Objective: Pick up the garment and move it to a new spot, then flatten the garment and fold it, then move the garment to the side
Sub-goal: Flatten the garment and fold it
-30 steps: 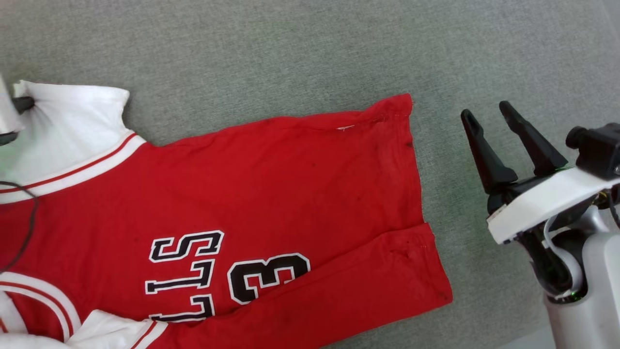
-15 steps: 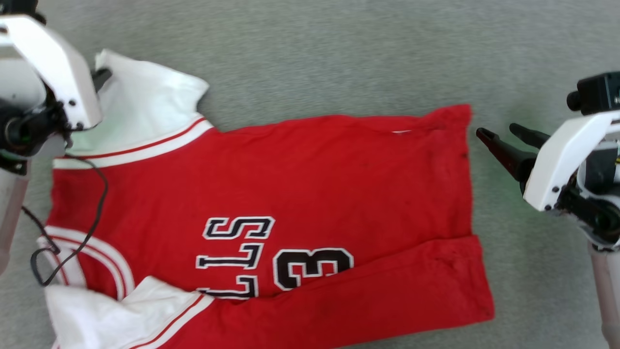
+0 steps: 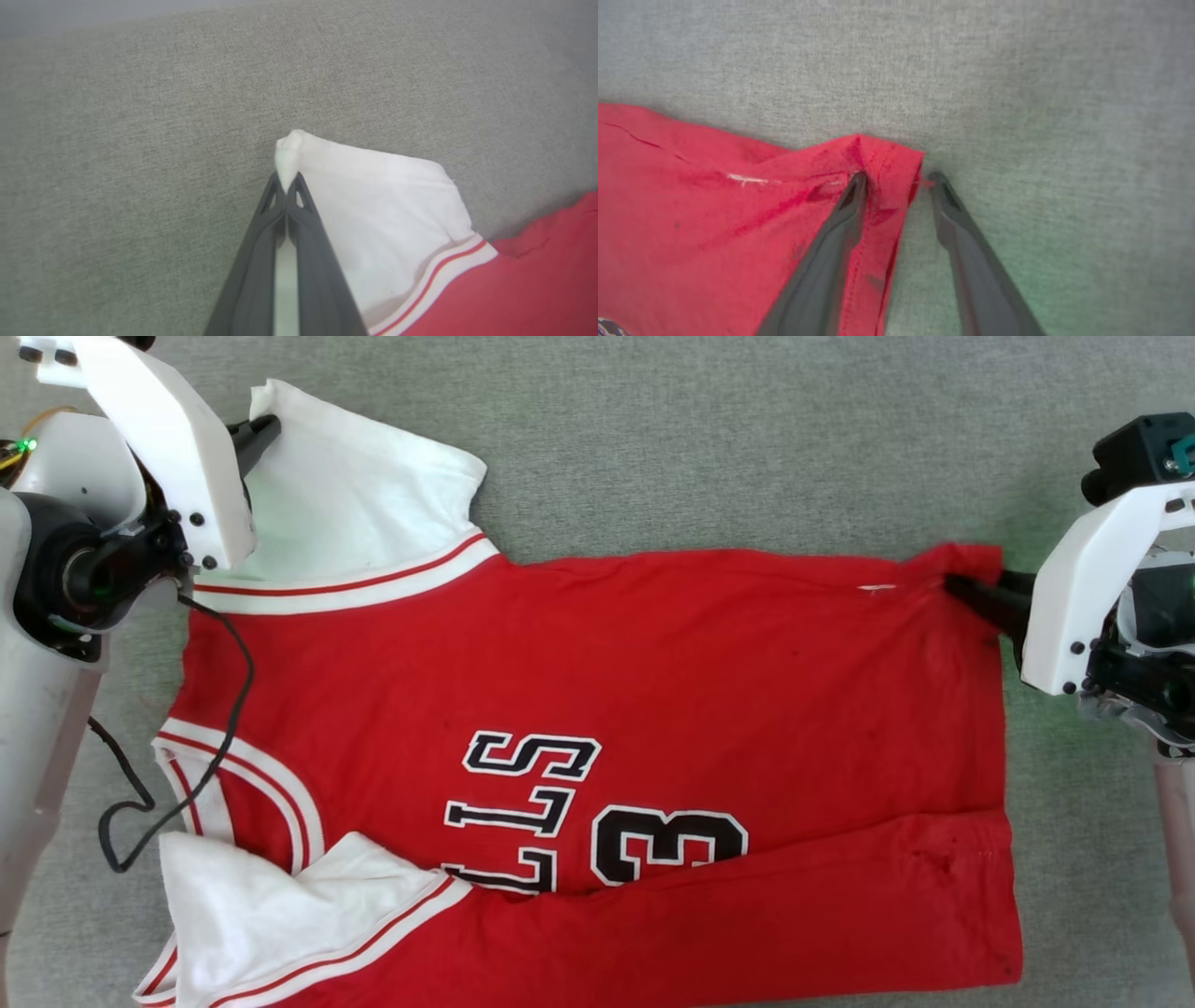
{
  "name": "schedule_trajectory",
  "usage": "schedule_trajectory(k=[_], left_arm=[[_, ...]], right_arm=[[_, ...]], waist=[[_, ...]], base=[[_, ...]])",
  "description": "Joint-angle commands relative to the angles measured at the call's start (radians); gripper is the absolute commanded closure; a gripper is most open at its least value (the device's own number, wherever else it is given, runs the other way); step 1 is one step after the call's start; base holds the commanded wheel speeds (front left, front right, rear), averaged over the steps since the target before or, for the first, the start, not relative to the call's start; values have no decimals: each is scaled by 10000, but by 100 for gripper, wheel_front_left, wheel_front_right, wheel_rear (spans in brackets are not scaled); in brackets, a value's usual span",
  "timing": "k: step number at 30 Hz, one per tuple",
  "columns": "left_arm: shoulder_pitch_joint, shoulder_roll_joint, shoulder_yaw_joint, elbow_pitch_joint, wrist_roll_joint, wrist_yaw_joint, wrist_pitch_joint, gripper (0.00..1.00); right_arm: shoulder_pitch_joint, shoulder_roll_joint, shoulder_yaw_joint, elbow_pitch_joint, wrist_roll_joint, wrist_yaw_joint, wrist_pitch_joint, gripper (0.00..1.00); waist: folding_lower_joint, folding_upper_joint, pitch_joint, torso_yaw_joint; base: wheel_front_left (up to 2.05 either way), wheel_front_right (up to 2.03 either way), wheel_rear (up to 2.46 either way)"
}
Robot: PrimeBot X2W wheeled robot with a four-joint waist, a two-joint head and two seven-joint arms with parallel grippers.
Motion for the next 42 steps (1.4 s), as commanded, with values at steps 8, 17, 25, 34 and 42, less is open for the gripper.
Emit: schedule_trajectory(k=[8, 17, 25, 34, 42], left_arm=[[759, 20, 254, -158, -165, -48, -833, 100], [2982, 189, 936, -1065, -751, 245, -2132, 100], [5675, 341, 1477, -2072, -1253, 918, -2995, 100], [8822, 207, 1632, -2749, -1889, 1629, -3426, 100], [9892, -345, 1290, -2244, -2119, 1698, -3613, 0]], right_arm=[[334, -225, 134, -207, -393, -2, -901, 100], [1853, -278, -549, -1055, -450, -2, -1709, 100], [3715, 113, -1071, -1579, -505, -2, -2050, 100], [5642, 644, -1639, -1468, -338, -4, -2679, 100], [6603, 969, -1574, -1141, -331, -4, -3428, 0]], waist=[[0, 0, -790, 261], [0, 0, -2216, 632], [0, 0, -3147, 889], [0, 0, -3787, 1004], [0, 0, -4037, 919]], base=[[0, 0, 0], [0, 0, 0], [0, 0, 0], [0, 0, 0], [0, 0, 0]])
